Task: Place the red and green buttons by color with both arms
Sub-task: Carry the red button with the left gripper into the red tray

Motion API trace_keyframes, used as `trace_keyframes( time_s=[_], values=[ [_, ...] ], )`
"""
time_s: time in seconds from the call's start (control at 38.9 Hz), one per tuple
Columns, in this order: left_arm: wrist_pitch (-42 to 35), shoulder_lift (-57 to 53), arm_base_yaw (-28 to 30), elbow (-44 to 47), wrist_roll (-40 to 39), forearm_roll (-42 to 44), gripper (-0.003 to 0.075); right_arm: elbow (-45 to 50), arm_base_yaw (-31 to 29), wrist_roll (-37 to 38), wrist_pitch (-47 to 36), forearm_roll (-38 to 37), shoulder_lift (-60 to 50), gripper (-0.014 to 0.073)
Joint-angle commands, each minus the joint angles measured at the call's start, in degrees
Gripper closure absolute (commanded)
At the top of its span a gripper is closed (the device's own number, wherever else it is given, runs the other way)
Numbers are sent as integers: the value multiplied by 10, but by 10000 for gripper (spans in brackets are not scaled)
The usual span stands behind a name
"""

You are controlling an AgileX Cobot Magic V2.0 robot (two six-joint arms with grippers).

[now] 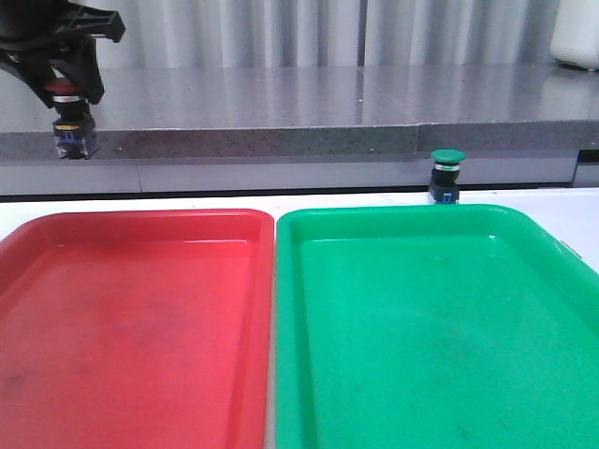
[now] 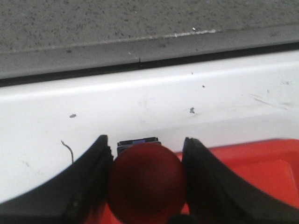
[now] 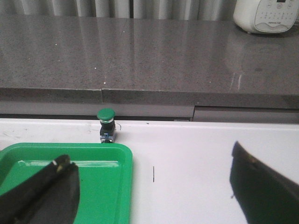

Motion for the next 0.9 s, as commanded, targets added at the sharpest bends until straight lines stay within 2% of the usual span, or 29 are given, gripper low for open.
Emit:
trace_keyframes(
  time_s=[0.0,0.18,0.36,0.57,0.67,0.82,0.87],
  values=[
    [-69,-81,-19,64,-2,-21,604,-21,1,-3,-43,2,8,-71],
    [-124,-154,-69,210,-2,-41,604,-21,1,-3,-43,2,8,-71],
    [-200,-162,-135,330,-3,-56,604,-21,1,-3,-43,2,8,-71],
    [-221,-155,-151,359,-3,-76,581,-21,1,-3,-43,2,8,-71],
    [-219,-155,-151,359,-3,-79,494,-21,1,-3,-43,2,8,-71],
    [-216,-156,-151,358,-3,-87,264,-21,1,-3,-43,2,8,-71],
    [-207,-159,-151,352,-3,-87,212,-21,1,-3,-43,2,8,-71]
  ],
)
